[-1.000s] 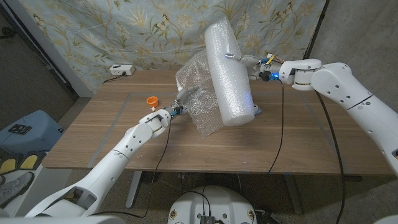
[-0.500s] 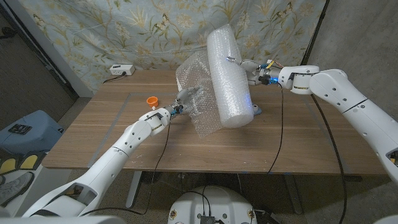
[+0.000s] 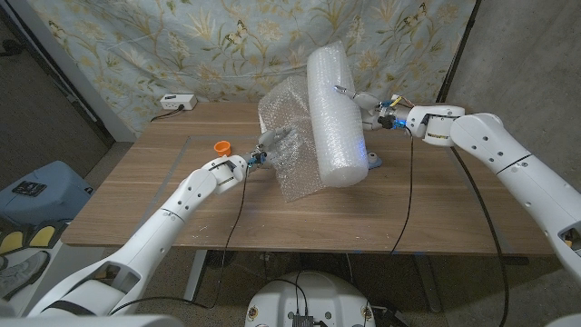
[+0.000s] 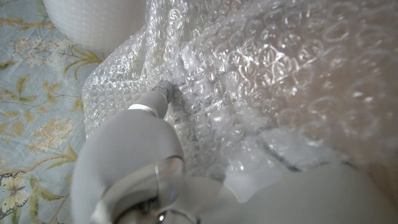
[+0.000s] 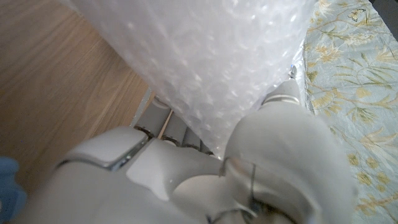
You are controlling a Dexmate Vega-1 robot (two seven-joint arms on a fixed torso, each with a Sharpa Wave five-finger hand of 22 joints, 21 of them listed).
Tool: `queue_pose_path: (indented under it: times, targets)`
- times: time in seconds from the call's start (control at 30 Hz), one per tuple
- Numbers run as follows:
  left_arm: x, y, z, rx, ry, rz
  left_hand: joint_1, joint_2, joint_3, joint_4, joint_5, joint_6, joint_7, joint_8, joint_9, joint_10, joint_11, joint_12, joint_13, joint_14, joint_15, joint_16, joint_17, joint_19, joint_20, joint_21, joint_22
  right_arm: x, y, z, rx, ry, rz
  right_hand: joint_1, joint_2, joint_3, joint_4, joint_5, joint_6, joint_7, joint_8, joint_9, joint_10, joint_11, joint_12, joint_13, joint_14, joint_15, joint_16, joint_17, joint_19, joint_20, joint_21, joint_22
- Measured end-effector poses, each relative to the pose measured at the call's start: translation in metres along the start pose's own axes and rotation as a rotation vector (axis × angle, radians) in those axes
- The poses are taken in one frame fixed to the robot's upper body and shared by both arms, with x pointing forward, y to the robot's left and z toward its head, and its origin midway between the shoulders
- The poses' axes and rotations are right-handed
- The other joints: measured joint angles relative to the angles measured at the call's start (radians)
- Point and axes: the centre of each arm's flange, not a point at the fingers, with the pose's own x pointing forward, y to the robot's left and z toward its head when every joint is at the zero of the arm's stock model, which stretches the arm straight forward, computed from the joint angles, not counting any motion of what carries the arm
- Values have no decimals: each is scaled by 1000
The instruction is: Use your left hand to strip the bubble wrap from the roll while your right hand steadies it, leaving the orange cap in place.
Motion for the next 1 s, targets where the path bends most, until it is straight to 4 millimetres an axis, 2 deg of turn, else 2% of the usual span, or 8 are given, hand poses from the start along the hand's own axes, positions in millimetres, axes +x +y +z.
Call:
queue_pose_path:
  times: [0.4,1.0]
  targets:
    - [-5,-1,-1,-58,63,10,6,-2,0,0,0,0,0,0,0,0,0,0,5,0,0,0,0,-4,4,6,5,-2,-12,-8,71,-22,-1,0,0,0,0,-4,2,-2,-2,0,0,0,-2,0,0,0,-7,6,0,0,0,-3]
    - [-21,0,0,-91,149,26,6,-2,-7,2,0,0,0,-9,6,2,2,0,15,1,2,-7,2,-9,9,9,5,-4,-21,-35,200,-47,60,-4,4,0,0,-11,3,-2,-8,5,-2,-2,-5,-3,0,0,-11,10,-4,-4,0,-3]
